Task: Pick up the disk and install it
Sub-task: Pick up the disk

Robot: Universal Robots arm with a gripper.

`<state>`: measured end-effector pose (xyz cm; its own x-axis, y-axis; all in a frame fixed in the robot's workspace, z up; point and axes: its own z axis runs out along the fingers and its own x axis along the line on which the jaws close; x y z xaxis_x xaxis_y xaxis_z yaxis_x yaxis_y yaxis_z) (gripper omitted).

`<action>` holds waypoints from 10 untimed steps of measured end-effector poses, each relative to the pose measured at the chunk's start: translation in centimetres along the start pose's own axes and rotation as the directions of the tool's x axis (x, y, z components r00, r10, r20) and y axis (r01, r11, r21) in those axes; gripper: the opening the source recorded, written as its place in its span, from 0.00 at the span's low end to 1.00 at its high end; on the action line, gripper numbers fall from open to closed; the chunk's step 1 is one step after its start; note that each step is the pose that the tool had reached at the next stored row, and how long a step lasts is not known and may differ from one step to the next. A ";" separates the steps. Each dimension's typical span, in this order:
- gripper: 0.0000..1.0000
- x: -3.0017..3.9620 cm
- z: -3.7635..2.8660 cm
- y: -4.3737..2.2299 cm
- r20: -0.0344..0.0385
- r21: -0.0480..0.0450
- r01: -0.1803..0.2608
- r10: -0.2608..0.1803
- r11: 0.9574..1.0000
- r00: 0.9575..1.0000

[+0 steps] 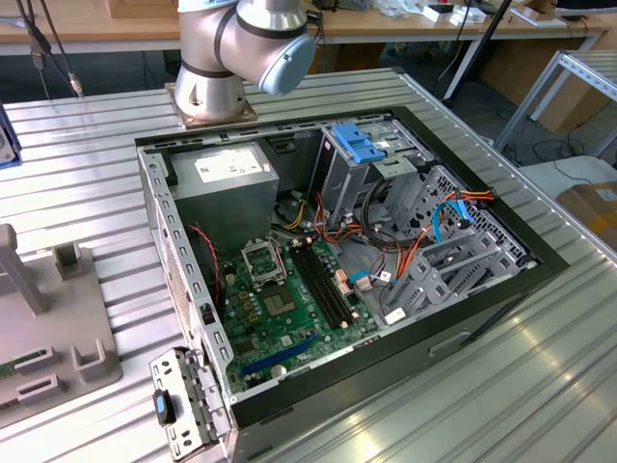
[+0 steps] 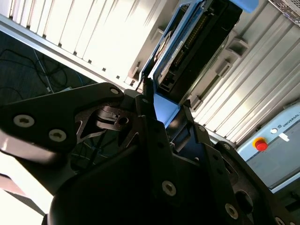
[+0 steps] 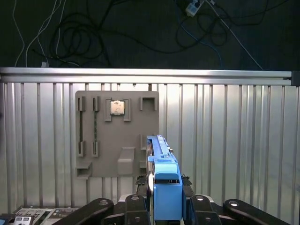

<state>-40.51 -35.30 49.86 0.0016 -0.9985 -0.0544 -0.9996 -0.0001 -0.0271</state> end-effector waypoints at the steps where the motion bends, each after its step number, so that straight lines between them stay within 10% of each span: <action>1: 0.37 0.00 0.00 -0.10 0.000 0.000 0.000 0.000 1.000 1.000; 10: 0.37 0.00 0.02 -0.66 0.000 0.000 0.000 0.000 1.000 1.000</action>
<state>-39.85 -35.30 49.86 0.0016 -0.9985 -0.0544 -0.9996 -0.0001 -0.0271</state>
